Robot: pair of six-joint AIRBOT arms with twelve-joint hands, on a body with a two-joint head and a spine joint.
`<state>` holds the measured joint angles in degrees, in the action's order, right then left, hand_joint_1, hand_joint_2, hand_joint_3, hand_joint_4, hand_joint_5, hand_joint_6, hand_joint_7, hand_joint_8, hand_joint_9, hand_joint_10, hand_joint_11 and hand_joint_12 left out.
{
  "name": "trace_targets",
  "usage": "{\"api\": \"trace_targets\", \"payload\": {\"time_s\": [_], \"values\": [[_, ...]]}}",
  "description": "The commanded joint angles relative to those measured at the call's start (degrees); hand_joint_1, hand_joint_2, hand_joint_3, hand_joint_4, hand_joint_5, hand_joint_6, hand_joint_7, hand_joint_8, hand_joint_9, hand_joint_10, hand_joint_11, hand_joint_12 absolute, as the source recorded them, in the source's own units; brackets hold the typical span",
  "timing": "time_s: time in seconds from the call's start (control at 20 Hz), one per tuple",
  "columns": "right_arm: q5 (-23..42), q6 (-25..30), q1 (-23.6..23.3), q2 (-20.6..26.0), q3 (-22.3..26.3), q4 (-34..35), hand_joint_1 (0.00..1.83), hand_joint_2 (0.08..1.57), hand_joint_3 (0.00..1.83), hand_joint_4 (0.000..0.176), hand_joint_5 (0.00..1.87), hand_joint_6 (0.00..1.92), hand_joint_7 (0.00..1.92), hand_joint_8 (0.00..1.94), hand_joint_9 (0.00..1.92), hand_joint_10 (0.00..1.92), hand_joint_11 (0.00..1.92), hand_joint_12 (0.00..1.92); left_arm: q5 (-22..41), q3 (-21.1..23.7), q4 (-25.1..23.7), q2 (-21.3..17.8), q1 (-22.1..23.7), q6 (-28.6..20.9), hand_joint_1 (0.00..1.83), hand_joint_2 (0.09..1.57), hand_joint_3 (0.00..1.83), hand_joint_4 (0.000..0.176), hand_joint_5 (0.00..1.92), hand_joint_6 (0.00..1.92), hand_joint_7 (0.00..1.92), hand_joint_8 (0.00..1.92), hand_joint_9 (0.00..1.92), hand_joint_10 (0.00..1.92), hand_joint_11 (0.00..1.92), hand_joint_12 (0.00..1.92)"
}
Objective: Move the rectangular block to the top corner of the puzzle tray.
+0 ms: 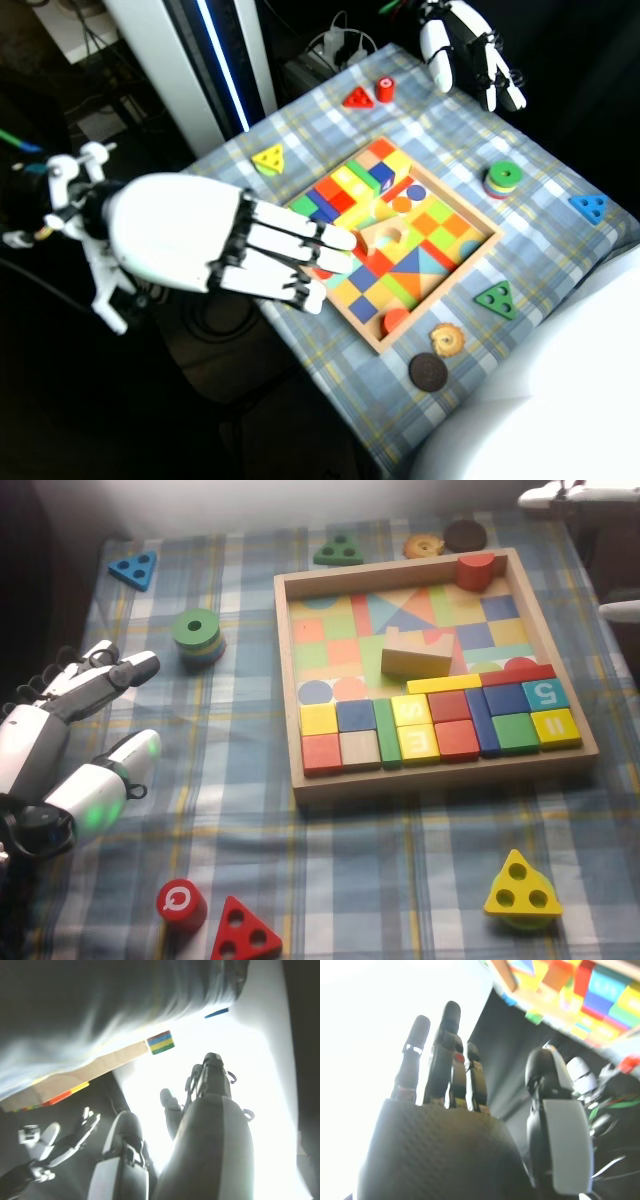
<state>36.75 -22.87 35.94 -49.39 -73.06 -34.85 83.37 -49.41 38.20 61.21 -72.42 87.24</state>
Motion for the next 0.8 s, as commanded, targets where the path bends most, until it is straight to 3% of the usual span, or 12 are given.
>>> {"api": "trace_targets", "payload": {"time_s": [0.0,0.05,0.1,0.15,0.2,0.25,0.35,0.4,0.45,0.6,0.75], "values": [[2.6,3.7,-1.7,-0.9,-1.2,-1.1,1.10,1.11,0.00,0.000,0.38,0.01,0.94,0.99,0.92,1.51,0.71,1.89,6.5,-0.4,-1.9,-0.2,0.3,-0.3,0.73,1.37,0.00,0.027,0.47,0.00,0.14,0.00,0.09,0.01,0.00,0.00],[2.4,8.8,-2.8,-2.0,-3.1,-4.9,1.10,1.11,0.00,0.000,0.38,0.01,0.94,0.99,0.92,1.51,0.71,1.89,6.5,-0.4,-1.9,-0.2,0.2,-0.3,0.73,1.37,0.00,0.027,0.47,0.00,0.14,0.00,0.09,0.01,0.00,0.00],[2.3,11.9,-3.3,-2.8,-4.2,-7.1,1.08,1.10,0.00,0.000,0.42,0.02,0.95,1.42,1.02,1.80,0.96,1.91,6.5,-0.4,-1.9,-0.2,0.2,-0.3,0.72,1.37,0.00,0.024,0.47,0.00,0.14,0.00,0.09,0.01,0.00,0.00],[2.0,17.5,-4.5,-4.3,-6.2,-12.0,1.24,1.08,0.00,0.000,0.47,0.02,1.27,1.92,1.49,1.92,1.52,1.92,6.3,-0.4,-1.9,-0.2,0.2,-0.3,0.73,1.37,0.00,0.026,0.47,0.00,0.15,0.00,0.11,0.01,0.00,0.00],[1.4,20.3,-5.9,-5.0,-6.9,-15.8,1.30,1.08,0.00,0.000,0.47,0.01,1.41,1.94,1.61,1.92,1.64,1.92,6.2,-0.5,-1.9,-0.2,0.2,-0.3,0.72,1.38,0.00,0.033,0.47,0.00,0.14,0.00,0.10,0.01,0.00,0.00],[0.5,22.4,-7.2,-5.6,-7.1,-19.5,1.47,1.09,0.00,0.000,0.47,0.01,1.47,1.94,1.65,1.92,1.70,1.92,6.1,-0.5,-1.9,-0.2,0.2,-0.3,0.70,1.38,0.00,0.041,0.47,0.00,0.14,0.00,0.10,0.01,0.00,0.00],[-1.1,26.6,-10.2,-6.6,-7.2,-28.0,1.69,1.10,0.00,0.000,0.51,0.01,1.51,1.94,1.67,1.92,1.74,1.92,6.1,-0.4,-1.9,-0.2,0.2,-0.3,0.70,1.38,0.00,0.032,0.47,0.00,0.14,0.00,0.10,0.00,0.00,0.00],[-1.3,28.4,-11.0,-7.0,-7.4,-30.5,1.69,1.10,0.00,0.000,0.51,0.01,1.51,1.94,1.67,1.92,1.74,1.92,6.0,-0.5,-1.9,-0.2,0.2,-0.3,0.70,1.38,0.00,0.032,0.47,0.00,0.14,0.00,0.10,0.00,0.00,0.00],[-1.3,31.1,-11.6,-7.7,-7.9,-33.1,1.77,1.10,0.00,0.000,0.55,0.02,1.52,1.94,1.66,1.92,1.73,1.92,5.8,-0.5,-1.9,-0.2,0.3,-0.3,0.75,1.37,0.00,0.021,0.47,0.00,0.15,0.00,0.10,0.00,0.00,0.00],[-0.7,38.1,-13.2,-10.5,-9.3,-41.3,1.67,1.15,0.02,0.000,0.56,0.01,1.46,1.94,1.61,1.92,1.65,1.92,5.7,-0.6,-2.0,-0.1,0.3,-0.3,0.72,1.37,0.00,0.035,0.47,0.00,0.14,0.00,0.10,0.00,0.00,0.00],[0.0,39.7,-13.2,-11.9,-9.6,-44.1,1.53,1.20,0.03,0.000,0.59,0.01,1.40,1.94,1.56,1.92,1.61,1.92,5.6,-0.6,-1.9,-0.2,0.3,-0.3,0.73,1.37,0.00,0.036,0.48,0.00,0.16,0.00,0.12,0.01,0.00,0.00]]}}
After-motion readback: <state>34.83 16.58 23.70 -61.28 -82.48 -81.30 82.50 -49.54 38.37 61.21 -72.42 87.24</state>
